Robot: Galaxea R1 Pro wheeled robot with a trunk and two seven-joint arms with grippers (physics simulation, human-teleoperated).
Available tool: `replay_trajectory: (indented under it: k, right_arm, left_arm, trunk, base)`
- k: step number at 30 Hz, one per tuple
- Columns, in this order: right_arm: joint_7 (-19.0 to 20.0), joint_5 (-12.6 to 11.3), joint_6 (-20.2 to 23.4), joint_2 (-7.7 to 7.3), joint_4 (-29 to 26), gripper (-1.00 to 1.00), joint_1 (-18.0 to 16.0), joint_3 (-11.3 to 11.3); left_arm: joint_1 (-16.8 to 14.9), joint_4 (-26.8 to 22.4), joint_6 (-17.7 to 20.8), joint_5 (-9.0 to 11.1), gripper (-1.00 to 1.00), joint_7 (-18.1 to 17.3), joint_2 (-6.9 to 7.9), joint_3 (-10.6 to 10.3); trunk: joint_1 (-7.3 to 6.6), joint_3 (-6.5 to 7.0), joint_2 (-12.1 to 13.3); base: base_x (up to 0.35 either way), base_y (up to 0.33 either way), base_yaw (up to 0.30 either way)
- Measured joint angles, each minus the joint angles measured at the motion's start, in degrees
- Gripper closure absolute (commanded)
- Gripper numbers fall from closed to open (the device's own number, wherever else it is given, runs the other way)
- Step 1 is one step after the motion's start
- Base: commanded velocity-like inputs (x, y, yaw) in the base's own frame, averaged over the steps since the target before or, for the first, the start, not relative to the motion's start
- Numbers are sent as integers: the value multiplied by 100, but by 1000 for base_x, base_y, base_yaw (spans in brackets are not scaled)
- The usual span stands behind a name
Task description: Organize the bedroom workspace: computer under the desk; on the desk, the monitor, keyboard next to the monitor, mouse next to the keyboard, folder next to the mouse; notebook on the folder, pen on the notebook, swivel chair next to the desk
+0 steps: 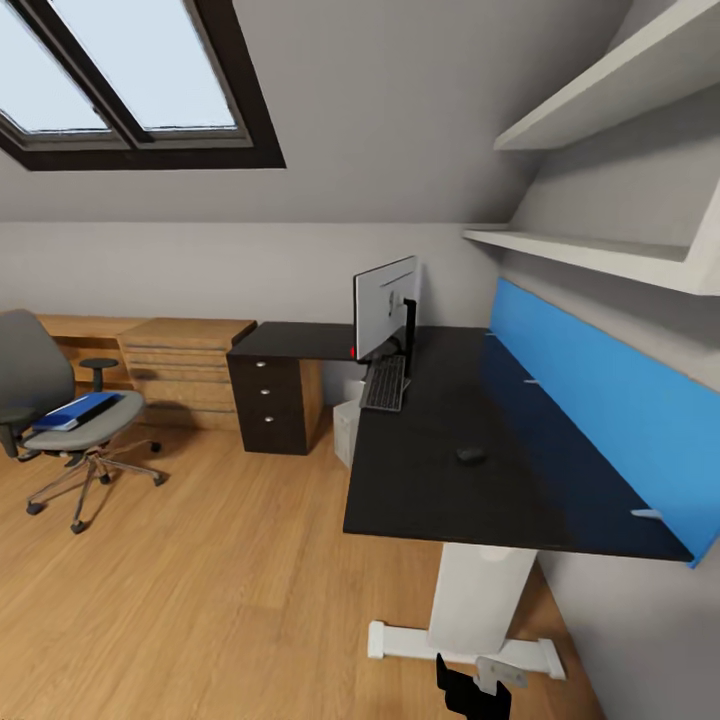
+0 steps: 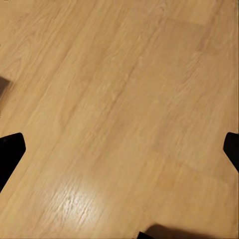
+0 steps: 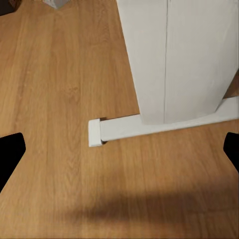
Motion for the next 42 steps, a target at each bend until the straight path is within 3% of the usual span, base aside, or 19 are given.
replay_trajectory:
  k: [28, 42]
  right_arm:
    - [5, -10, -3, -7, 0, -100, 2, -1]
    - [32, 5, -429, -13, -5, -100, 0, -1]
  left_arm:
    - [0, 8, 9, -1, -100, 16, -8, 9]
    - [0, 9, 62, 6, -100, 6, -8, 6]
  trunk:
    - [-615, 503, 1123]
    - [-923, 755, 1685]
  base:
    - [0, -1, 0]
    - [0, 0, 0]
